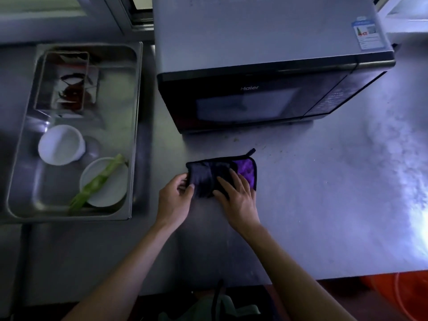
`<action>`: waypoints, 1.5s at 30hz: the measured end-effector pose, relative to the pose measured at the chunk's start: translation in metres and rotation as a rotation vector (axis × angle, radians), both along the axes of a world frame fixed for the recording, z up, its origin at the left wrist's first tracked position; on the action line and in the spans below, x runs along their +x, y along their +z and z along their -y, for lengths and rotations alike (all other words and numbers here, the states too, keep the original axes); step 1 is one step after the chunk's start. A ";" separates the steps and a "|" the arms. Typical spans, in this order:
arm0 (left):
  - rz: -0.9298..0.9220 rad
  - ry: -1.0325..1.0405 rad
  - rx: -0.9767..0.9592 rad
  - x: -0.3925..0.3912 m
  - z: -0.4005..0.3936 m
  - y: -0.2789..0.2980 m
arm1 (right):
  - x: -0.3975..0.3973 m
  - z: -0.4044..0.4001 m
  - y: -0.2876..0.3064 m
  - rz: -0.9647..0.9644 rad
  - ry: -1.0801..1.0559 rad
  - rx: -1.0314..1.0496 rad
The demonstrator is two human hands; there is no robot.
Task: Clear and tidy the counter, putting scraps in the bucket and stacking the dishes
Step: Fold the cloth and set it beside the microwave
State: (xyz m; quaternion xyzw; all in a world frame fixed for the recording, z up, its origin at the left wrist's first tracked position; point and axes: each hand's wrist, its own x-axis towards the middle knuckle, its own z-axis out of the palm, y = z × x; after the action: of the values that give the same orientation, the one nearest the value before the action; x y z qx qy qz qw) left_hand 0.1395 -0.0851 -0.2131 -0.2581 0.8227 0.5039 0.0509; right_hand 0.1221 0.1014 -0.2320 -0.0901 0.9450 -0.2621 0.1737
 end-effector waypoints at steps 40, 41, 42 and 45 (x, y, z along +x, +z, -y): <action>0.112 -0.658 -0.917 -0.087 -0.002 -0.031 | -0.106 0.017 -0.023 -0.016 0.188 0.226; 0.114 -0.665 -0.911 -0.089 -0.007 -0.031 | -0.108 0.012 -0.023 -0.018 0.184 0.223; 0.119 -0.673 -0.898 -0.091 -0.013 -0.031 | -0.109 0.005 -0.022 -0.019 0.177 0.222; 0.125 -0.686 -0.834 -0.101 -0.035 -0.033 | -0.115 -0.020 -0.020 -0.016 0.150 0.229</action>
State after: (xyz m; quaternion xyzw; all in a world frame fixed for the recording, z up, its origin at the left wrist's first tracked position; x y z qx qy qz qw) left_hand 0.0387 -0.0497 -0.2457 -0.0027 0.9853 0.0730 0.1545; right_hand 0.0075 0.1213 -0.2518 -0.1421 0.9607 -0.1380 0.1946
